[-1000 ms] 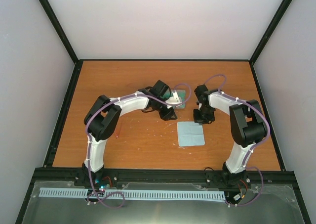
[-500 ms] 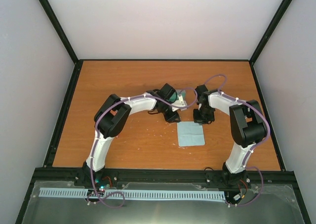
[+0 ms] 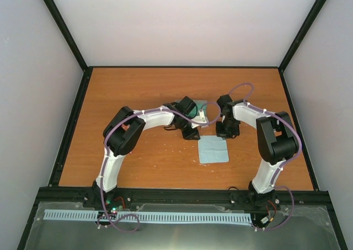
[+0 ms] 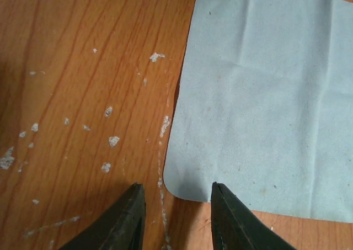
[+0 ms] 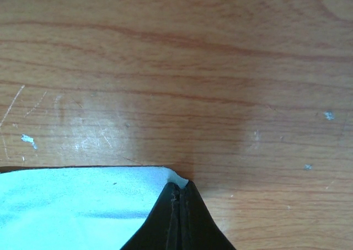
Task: Organize the sunglasses
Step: Fold the glasses cleaning cloth at the center of the board.
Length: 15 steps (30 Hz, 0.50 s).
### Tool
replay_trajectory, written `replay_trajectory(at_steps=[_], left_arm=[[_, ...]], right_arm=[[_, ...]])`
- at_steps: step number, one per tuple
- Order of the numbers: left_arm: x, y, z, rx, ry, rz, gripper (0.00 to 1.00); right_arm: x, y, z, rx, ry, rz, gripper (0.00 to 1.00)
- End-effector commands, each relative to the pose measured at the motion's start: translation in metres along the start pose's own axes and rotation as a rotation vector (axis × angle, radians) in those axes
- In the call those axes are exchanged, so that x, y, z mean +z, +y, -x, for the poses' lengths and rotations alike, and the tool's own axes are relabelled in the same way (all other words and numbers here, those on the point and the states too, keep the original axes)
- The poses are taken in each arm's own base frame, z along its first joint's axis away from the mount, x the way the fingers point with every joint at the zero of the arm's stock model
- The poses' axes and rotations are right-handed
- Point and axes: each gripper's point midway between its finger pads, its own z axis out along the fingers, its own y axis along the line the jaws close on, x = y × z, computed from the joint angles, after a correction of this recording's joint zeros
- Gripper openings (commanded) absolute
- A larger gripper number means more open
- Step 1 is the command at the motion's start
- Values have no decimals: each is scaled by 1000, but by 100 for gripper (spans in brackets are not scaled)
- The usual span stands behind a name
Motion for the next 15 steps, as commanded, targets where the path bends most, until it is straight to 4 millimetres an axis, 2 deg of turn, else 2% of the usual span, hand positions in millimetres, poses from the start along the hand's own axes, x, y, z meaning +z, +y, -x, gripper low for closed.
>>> replay_trajectory(at_steps=[1,8,11,15], left_arm=[[2,-6,-7,32,39,15,34],[10,-14,2,45,28,-2,32],[11,-17,1,47,32,-10,26],[14,-16,-10,57,60,0,12]], right_arm=[[3,5,2,8,-14,10,3],[1,5,2,8,-21,14,3],[0,5,3,9,-25,15,3],[-1,6,4,8,-27,16,3]])
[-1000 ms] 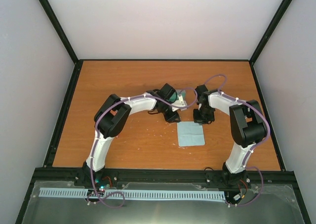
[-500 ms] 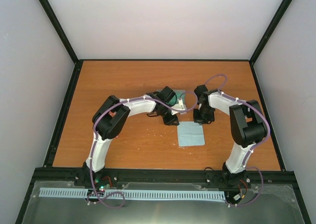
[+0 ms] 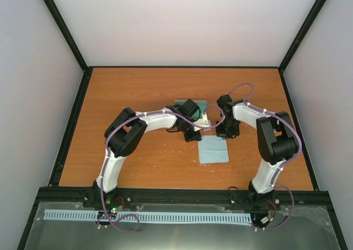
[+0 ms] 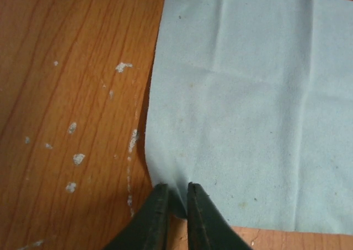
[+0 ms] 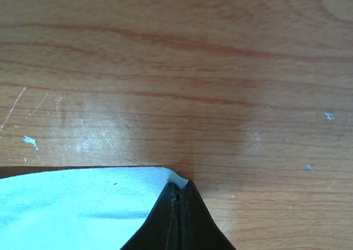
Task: Organize the sunglasses
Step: Fold the glasses cleaning cloth at the center of the board.
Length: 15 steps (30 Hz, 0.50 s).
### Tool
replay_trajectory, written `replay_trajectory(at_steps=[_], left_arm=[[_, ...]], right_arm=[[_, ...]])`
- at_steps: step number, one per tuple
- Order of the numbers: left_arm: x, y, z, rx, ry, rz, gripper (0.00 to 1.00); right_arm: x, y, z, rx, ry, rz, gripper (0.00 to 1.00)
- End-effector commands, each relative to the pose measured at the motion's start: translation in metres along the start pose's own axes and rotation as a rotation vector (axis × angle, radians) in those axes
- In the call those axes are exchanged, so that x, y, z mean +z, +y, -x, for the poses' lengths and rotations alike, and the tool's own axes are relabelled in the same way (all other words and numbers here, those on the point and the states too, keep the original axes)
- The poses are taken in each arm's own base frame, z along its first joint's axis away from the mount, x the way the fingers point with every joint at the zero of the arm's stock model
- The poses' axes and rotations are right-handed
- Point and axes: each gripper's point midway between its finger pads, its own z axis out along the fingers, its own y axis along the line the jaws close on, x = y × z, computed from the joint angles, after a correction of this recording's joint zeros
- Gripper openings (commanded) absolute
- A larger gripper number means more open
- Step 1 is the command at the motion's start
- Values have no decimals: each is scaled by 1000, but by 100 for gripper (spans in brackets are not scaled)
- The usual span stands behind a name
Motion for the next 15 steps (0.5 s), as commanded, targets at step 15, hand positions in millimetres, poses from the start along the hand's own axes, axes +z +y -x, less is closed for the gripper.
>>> replay_trajectory(at_steps=[15], left_arm=[[-18,14,15,82,-27,141,0]], right_arm=[[-21,8,11,-11,-133,46,3]])
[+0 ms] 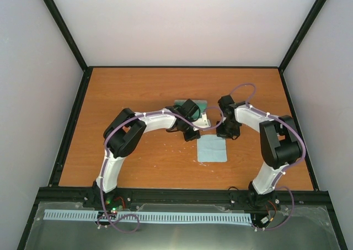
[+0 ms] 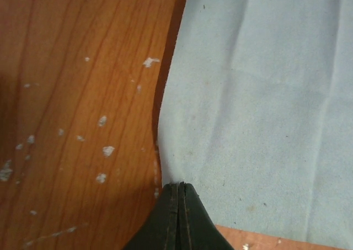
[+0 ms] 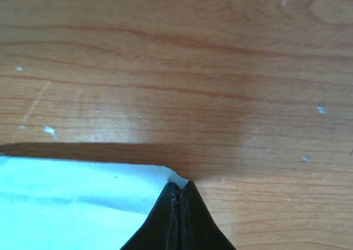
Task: Organize the sunglasses
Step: Fold the glasses cleaning cloth at the center of the board.
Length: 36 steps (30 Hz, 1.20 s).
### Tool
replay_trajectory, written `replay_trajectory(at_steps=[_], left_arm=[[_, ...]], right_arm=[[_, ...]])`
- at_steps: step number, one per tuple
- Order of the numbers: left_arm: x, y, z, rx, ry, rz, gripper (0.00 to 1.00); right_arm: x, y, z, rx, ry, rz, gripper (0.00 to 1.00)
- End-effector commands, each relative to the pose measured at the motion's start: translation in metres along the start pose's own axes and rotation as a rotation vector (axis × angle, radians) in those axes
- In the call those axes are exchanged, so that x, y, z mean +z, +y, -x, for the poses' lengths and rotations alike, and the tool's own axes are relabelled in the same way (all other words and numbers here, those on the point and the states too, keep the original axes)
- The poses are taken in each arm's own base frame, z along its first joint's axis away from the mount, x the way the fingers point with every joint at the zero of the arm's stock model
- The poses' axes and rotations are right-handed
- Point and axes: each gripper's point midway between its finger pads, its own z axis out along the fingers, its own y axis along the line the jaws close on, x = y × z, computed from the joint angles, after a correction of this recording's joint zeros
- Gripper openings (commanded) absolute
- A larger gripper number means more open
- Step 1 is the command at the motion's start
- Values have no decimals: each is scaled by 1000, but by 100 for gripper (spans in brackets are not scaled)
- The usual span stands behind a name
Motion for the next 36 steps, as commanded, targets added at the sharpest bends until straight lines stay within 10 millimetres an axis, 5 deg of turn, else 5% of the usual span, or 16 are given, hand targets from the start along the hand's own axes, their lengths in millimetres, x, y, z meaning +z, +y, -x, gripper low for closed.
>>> replay_trajectory(at_steps=[1,16,24,36], left_arm=[[-18,10,20,58,-45,91,0],[-43,21,48,120,-129,168,1],[-43,12,40,127,-131,145,1],[-47,-1,32,102,-142,111,0]], right_arm=[[-19,8,14,-7,-101,31,3],[-26,13,21,-31,-162,65,3],[-40,13,14,-24,-224,101,3],[-29,14,-13,-4,-190,160,3]])
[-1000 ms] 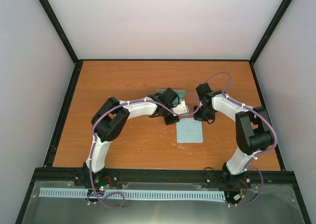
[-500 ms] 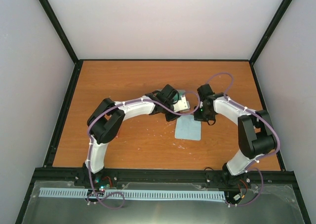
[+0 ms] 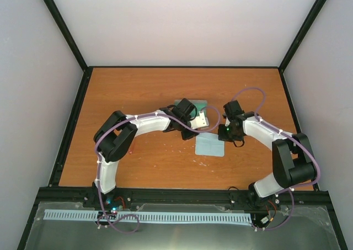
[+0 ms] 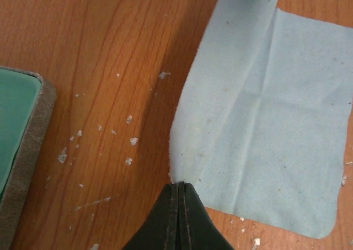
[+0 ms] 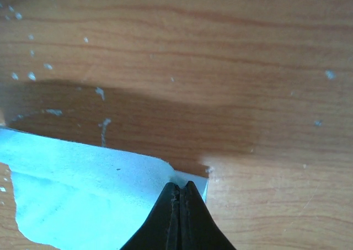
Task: Organize the sunglasses
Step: Fold the glasses cleaning cloth at the center of the board.
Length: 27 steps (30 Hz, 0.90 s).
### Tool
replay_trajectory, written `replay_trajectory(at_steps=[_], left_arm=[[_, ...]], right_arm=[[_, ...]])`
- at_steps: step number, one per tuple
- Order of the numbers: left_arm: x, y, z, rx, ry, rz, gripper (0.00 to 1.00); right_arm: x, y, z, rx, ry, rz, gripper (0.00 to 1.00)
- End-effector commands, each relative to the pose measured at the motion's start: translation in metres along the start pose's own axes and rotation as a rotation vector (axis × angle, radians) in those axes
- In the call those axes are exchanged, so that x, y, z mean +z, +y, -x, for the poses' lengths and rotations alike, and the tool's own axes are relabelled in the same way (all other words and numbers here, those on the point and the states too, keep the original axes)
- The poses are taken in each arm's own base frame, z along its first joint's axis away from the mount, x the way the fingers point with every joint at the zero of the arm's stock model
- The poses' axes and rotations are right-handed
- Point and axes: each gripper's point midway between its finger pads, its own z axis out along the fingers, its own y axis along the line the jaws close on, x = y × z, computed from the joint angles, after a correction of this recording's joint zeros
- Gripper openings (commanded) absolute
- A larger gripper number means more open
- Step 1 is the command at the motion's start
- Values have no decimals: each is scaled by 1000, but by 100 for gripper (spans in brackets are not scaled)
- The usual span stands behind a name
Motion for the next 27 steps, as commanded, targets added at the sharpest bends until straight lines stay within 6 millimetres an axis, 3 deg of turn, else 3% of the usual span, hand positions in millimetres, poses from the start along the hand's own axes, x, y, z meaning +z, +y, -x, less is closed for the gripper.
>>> replay_trajectory(at_steps=[1,15,27], left_arm=[[-19,-2,24,21,-78,7,1],[-17,-31,7,-10,-65,-72,1],[-15,-47,10,-3,-67,-116,1]], right_arm=[[-1,4,-5,10,-13,28,3],[3,3,-22,18,12,47,3],[5,-3,-36,41,25,39,3]])
